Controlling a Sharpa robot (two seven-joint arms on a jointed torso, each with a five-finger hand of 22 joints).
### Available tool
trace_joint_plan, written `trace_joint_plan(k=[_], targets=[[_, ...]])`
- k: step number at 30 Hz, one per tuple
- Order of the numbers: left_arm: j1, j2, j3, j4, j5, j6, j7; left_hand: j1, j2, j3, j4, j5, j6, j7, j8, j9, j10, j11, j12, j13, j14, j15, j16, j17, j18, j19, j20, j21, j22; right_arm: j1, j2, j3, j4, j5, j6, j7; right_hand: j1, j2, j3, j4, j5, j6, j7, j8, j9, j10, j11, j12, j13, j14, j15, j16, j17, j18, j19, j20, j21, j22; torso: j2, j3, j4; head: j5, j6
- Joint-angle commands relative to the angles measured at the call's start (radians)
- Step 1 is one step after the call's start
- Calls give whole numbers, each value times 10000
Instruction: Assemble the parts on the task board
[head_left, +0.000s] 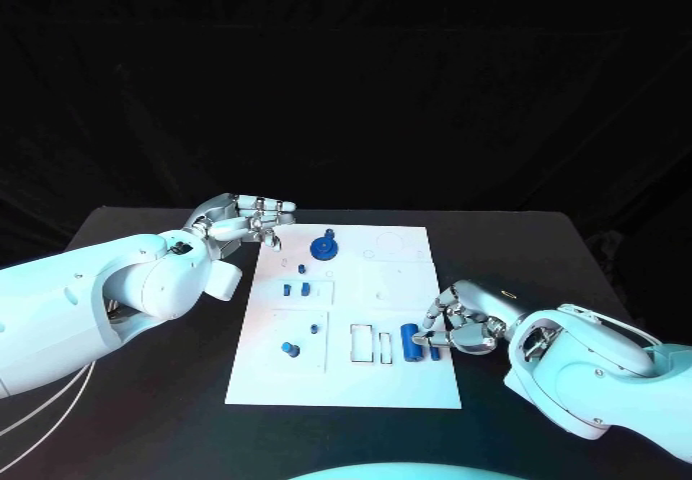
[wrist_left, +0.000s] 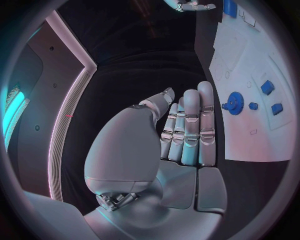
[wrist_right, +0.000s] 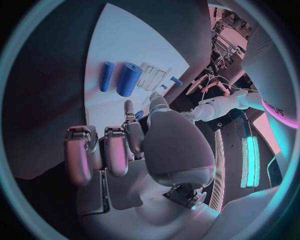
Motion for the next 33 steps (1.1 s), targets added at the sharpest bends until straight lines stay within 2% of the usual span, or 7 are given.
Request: trace_joint_plan(k=[1, 4, 8, 12, 19, 33], targets=[[-1, -8, 3, 43, -4, 190, 110, -37, 35, -31, -16, 29, -64, 15, 52, -10, -61, 25, 59, -14, -88, -1, 29, -9, 122, -3, 48, 13, 15, -100, 114, -2, -62, -782, -142, -795, -97, 5, -89, 10, 57, -81, 20, 40, 21, 86, -18, 45, 32, 807, 23, 52, 1270, -96, 845, 56, 55, 2468, -7, -14, 2, -3, -33], [-2, -23, 2, 48, -4, 190, 112, -37, 35, -31, -16, 29, -64, 15, 52, -10, -61, 25, 59, -14, -88, -1, 29, -9, 122, -3, 48, 13, 15, -168, 250, -3, -130, -932, -162, -933, -122, 5, -126, 19, 66, -86, 19, 60, 36, 83, -19, 44, 39, 805, 23, 51, 1265, -97, 847, 55, 61, 2469, -7, -22, -10, 22, -42], [-3, -30, 2, 58, -4, 202, 111, -37, 35, -31, -16, 29, -64, 15, 52, -10, -61, 25, 59, -14, -88, -1, 29, -9, 122, -3, 48, 13, 15, -211, 376, -3, -228, -1048, -142, -1039, -146, 9, -155, 23, 69, -91, 17, 75, 48, 85, -20, 49, 51, 805, 23, 54, 1269, -97, 847, 55, 61, 2469, -8, -19, 21, 6, -62], [-3, -36, 1, 64, -4, 215, 108, -37, 35, -31, -16, 29, -64, 15, 52, -10, -61, 25, 59, -14, -88, -1, 29, -9, 122, -3, 48, 13, 15, -287, 572, -3, -404, -1071, -82, -1070, -153, 23, -161, 25, 75, -92, 16, 82, 54, 80, -21, 44, 49, 805, 22, 54, 1268, -97, 847, 55, 60, 2469, -19, -28, -2, 14, -89], [-3, -39, 1, 74, -4, 268, 88, -41, 31, -44, -22, 31, -70, 11, 64, -10, -75, 21, 81, -15, -97, -1, 38, -15, 123, -11, 51, 13, 17, -417, 849, -2, -657, -1076, 30, -1153, -163, 58, -173, 25, 94, -105, 16, 94, 64, 52, -21, 10, 15, 795, 22, 35, 1227, -88, 831, 55, 14, 2457, -17, -28, 3, 11, -117], [-3, -37, 1, 89, -4, 361, 24, -40, 30, -44, -23, 31, -70, 10, 65, -10, -76, 21, 81, -15, -98, -1, 38, -15, 123, -11, 51, 13, 17, -640, 1307, -1, -1019, -1089, 562, -1453, -328, 57, -366, 30, 160, -170, 19, 169, 132, 5, -13, -36, 20, 770, 28, -4, 1148, -69, 798, 60, -75, 2432, -28, -43, 17, -6, -181]])
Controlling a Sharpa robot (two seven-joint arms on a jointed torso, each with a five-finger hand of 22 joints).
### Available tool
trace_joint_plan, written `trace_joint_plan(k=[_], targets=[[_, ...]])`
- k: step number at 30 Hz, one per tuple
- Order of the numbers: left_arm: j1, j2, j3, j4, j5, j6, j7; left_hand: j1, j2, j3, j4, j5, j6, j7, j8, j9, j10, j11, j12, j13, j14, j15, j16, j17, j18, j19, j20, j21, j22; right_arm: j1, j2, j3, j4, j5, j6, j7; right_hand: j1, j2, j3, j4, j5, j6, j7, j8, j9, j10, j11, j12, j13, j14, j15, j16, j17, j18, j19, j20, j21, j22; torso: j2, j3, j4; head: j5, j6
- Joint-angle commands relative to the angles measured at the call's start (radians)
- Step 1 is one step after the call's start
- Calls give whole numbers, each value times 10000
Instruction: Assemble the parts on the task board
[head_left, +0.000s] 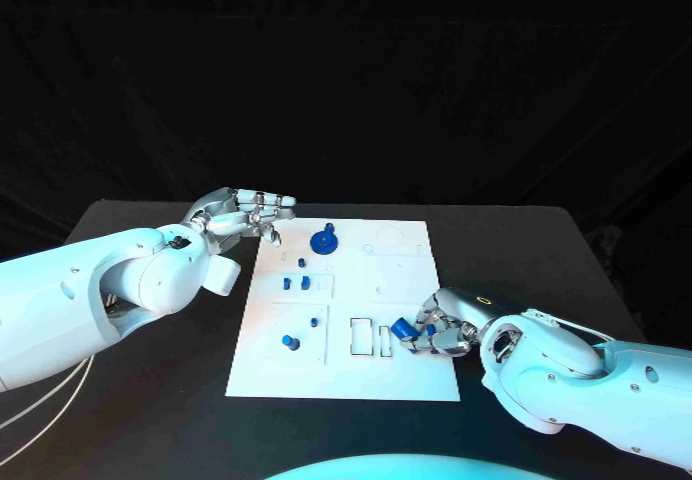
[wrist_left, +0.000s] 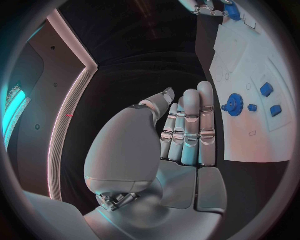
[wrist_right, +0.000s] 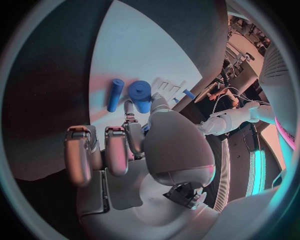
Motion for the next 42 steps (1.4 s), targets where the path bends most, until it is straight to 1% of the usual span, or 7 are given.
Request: trace_joint_plan(k=[1, 15, 20, 27, 31, 36, 42], targets=[[4, 9, 6, 38, -5, 230, 39, -40, 30, -44, -24, 31, -70, 11, 65, -10, -76, 21, 39, -15, -98, -1, 38, -17, 123, -11, 51, 12, 10, -54, 108, -3, -92, -213, 461, -323, -145, -20, -85, -9, 6, -69, -11, 79, 20, -32, 22, -38, 16, 769, 26, -5, 1151, -70, 799, 56, -35, 2436, -2, -7, 3, 5, -1], [4, -11, 6, 55, -5, 293, -18, -43, 34, -47, -22, 31, -72, 11, 69, -10, -79, 22, 46, -15, -101, -1, 40, -19, 123, -14, 52, 12, 11, -181, 402, -1, -252, -439, 363, -525, 67, 86, -102, -66, 5, -49, -39, 203, 105, 6, -1, 8, 124, 772, 11, 11, 1187, -75, 807, 49, -13, 2442, -16, -16, 18, -9, 23], [4, -19, 6, 59, -5, 300, -23, -43, 34, -47, -22, 31, -72, 11, 69, -10, -79, 22, 46, -15, -101, -1, 40, -19, 123, -14, 52, 12, 11, -186, 299, 3, -96, -537, -178, -554, 381, 246, -67, -126, 335, 29, -87, 350, 201, 93, -46, 94, 269, 784, -24, 42, 1247, -95, 843, 23, 85, 2470, -14, -9, 6, -10, 35], [4, -24, 6, 45, -5, 301, -23, -43, 34, -47, -22, 31, -72, 11, 69, -10, -79, 22, 46, -15, -101, -1, 40, -19, 123, -14, 52, 12, 11, -136, 58, 71, 447, -257, -1360, -484, 570, 524, -71, -75, 978, 82, -140, 452, 281, 228, -99, 197, 458, 806, -70, 95, 1349, -136, 912, -22, 278, 2524, -33, -10, 3, -30, 97], [2, 1, 6, 36, -5, 316, -18, -43, 34, -47, -22, 31, -72, 11, 69, -10, -79, 22, 46, -15, -101, -1, 40, -19, 123, -14, 52, 12, 11, -25, 47, 112, 717, 107, -1775, -273, 614, 612, -60, -73, 1083, 91, -154, 464, 294, 247, -114, 201, 481, 810, -81, 104, 1365, -141, 921, -33, 301, 2530, -27, -19, 36, -85, 133], [-7, 27, 5, 32, -5, 305, 7, -43, 34, -47, -22, 31, -72, 11, 69, -10, -79, 22, 46, -15, -101, -1, 40, -19, 123, -14, 52, 12, 11, 28, 236, 126, 769, 487, -1692, -59, 645, 664, -53, -76, 1145, 89, -161, 465, 299, 239, -120, 178, 469, 808, -87, 102, 1360, -135, 912, -39, 276, 2523, -22, -16, 27, -37, 152], [-17, 46, 3, 48, -5, 305, 22, -43, 34, -47, -22, 31, -72, 11, 69, -10, -79, 22, 46, -15, -101, -1, 40, -19, 123, -14, 52, 12, 11, 44, 625, 131, 620, 977, -1035, 108, 595, 679, -94, -47, 1172, 78, -151, 461, 301, 218, -114, 138, 441, 808, -87, 102, 1361, -126, 897, -43, 231, 2510, -13, -30, 34, -65, 167]])
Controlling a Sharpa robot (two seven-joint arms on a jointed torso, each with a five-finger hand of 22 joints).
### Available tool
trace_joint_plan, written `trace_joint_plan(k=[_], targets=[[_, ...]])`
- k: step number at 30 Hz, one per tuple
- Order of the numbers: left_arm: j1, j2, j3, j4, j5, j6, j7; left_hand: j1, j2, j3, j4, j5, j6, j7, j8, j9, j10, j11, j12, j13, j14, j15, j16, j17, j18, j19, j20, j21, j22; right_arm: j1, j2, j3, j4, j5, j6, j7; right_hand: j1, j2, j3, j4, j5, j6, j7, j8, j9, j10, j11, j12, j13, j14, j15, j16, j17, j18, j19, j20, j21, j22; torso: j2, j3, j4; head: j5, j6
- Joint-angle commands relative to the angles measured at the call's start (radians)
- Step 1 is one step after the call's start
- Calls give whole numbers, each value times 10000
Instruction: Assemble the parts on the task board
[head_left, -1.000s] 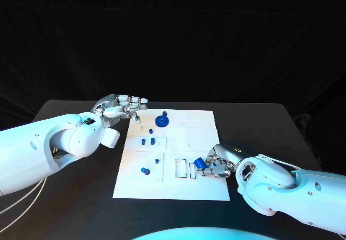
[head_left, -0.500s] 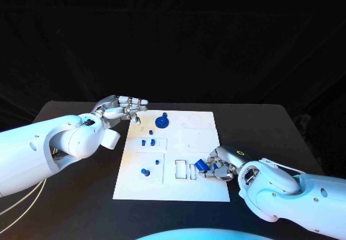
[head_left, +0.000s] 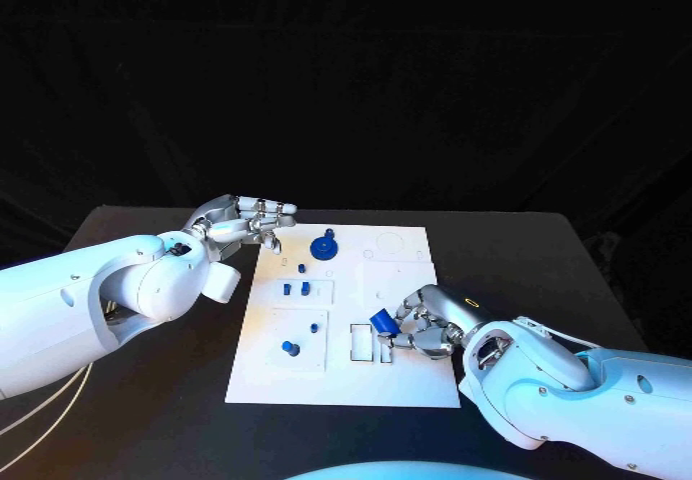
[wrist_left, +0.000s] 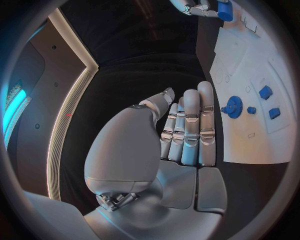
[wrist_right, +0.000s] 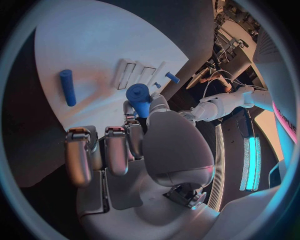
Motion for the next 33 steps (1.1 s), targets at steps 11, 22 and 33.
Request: trace_joint_plan(k=[11, 22, 33], targets=[[-4, 20, 3, 62, -5, 173, 75, -43, 34, -47, -23, 31, -72, 11, 69, -10, -80, 22, 46, -16, -101, 0, 40, -11, 124, -14, 51, 12, 13, -13, 660, 1, -446, 1185, 974, 380, -853, 507, -435, 79, -596, 301, -97, 168, 117, 60, -50, -86, 195, 807, -129, 61, 1364, -122, 892, -71, -18, 2502, 14, -9, 5, 8, -13], [-5, 5, 3, 74, -5, 191, 72, -43, 34, -47, -23, 31, -72, 11, 69, -10, -80, 22, 46, -16, -101, 0, 40, -11, 124, -14, 51, 12, 13, -18, 919, 0, -728, 1326, 910, 388, -1265, 564, -822, 72, -1176, 509, -201, 322, 263, 106, -134, -107, 257, 808, -201, 62, 1370, -118, 886, -135, -35, 2497, 25, -4, 12, 60, -37], [-5, -21, 3, 97, -5, 165, 76, -43, 34, -47, -23, 31, -72, 11, 69, -10, -80, 22, 46, -16, -101, 0, 40, -11, 124, -14, 51, 12, 13, -18, 1009, 0, -935, 1126, 1005, 221, -2148, 302, -1333, 95, -2473, 462, -211, 412, 434, 37, -143, -295, 182, 786, -217, 8, 1276, -88, 834, -163, -181, 2456, 20, -7, 3, 68, -50]])
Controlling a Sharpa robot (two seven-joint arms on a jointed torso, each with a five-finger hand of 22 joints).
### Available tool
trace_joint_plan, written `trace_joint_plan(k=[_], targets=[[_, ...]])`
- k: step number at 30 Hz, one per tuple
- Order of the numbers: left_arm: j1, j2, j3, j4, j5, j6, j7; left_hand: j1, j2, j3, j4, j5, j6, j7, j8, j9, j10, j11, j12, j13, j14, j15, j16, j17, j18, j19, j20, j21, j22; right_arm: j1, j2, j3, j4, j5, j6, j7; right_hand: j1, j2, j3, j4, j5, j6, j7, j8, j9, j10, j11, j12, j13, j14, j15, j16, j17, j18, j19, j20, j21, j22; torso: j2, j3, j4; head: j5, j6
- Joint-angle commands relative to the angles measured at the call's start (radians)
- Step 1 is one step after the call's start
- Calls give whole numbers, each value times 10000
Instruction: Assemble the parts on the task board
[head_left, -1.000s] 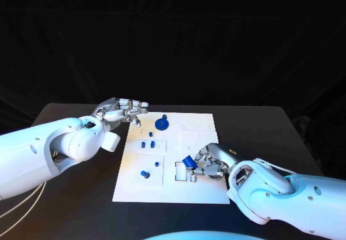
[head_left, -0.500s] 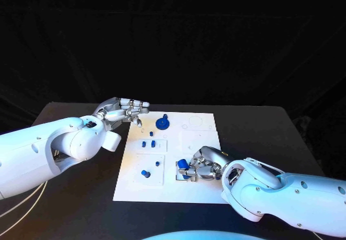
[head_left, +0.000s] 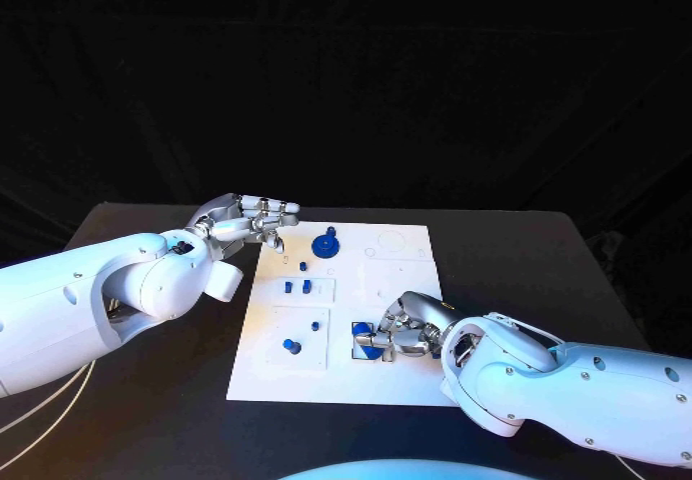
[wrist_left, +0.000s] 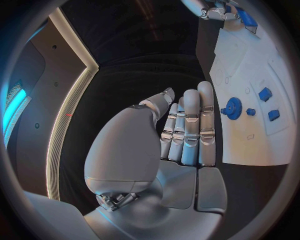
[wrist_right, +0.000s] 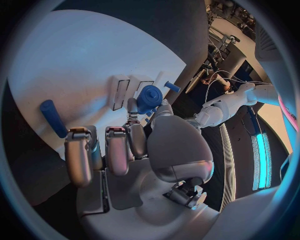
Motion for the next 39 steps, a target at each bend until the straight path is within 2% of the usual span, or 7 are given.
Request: trace_joint_plan(k=[1, 6, 9, 15, 23, 29, 39], targets=[[4, 2, 6, 36, -5, 142, 70, -43, 34, -46, -23, 31, -72, 11, 69, -10, -80, 22, 46, -16, -101, -1, 40, -12, 124, -14, 51, 12, 13, -8, 36, 2, -11, -154, 202, -25, -388, -191, -54, 13, -511, -42, 60, -42, 22, -76, -28, -81, 184, 784, -68, 4, 1260, -83, 823, -86, -101, 2454, -3, 0, 6, -14, -15], [4, -9, 6, 38, -5, 134, 65, -43, 34, -46, -23, 31, -72, 11, 69, -10, -80, 22, 46, -16, -101, -1, 40, -12, 124, -14, 51, 12, 13, -8, 52, 2, -27, -300, 157, -36, -1236, -969, 635, 41, -1385, -180, 102, -23, 122, -279, 10, -435, -69, 765, -36, -47, 1181, -46, 759, -56, -286, 2404, -14, 0, 7, -22, -16], [5, -16, 6, 39, -5, 128, 63, -43, 34, -46, -23, 31, -72, 11, 69, -10, -80, 22, 46, -16, -101, -1, 40, -12, 124, -14, 51, 12, 13, -8, 38, 2, -11, -357, 110, -8, -1337, -1074, 819, 31, -1448, -208, 110, -16, 145, -300, 16, -482, -95, 763, -29, -56, 1170, -40, 749, -50, -317, 2396, -18, -1, 3, -19, -14], [5, -27, 5, 40, -5, 124, 54, -43, 34, -46, -23, 31, -72, 11, 69, -10, -80, 22, 46, -16, -101, -1, 40, -12, 124, -14, 51, 12, 13, -11, -71, 2, 136, -438, -23, 132, -1189, -907, 1117, 4, -990, -216, 102, 27, 207, -250, 7, -446, -28, 773, -32, -41, 1207, -50, 767, -48, -270, 2410, -12, 6, 2, -30, -27], [5, -45, 5, 38, -5, 118, 49, -62, 56, -58, -15, 31, -89, 14, 86, -11, -105, 25, 81, -19, -113, 3, 57, -20, 124, -25, 56, 12, 17, -16, -518, 3, 563, -602, -9, 398, 481, -546, 1309, -302, -1, -140, 27, 165, 354, -54, -60, -222, 249, 801, -88, 17, 1326, -87, 834, -96, -87, 2461, -15, 3, -1, -15, -35], [4, -44, 5, 31, -5, 125, 53, -62, 56, -58, -15, 31, -89, 14, 86, -11, -105, 25, 81, -19, -113, 3, 57, -20, 124, -25, 56, 12, 17, -15, -650, 4, 668, -720, 195, 442, 1030, -480, 1312, -506, 112, -69, -16, 257, 421, 75, -100, -36, 437, 825, -118, 77, 1442, -116, 881, -123, 52, 2499, -19, 0, -9, -8, -8], [4, -17, 4, 22, -5, 145, 53, -62, 56, -58, -15, 31, -89, 14, 86, -11, -105, 25, 81, -19, -113, 3, 57, -20, 124, -25, 56, 12, 17, -15, -307, 4, 365, -873, 370, 223, 1297, -256, 1321, -542, 287, 2, -64, 336, 476, 181, -143, 105, 582, 838, -152, 110, 1506, -139, 919, -151, 164, 2530, -8, -8, 29, -56, 6]])
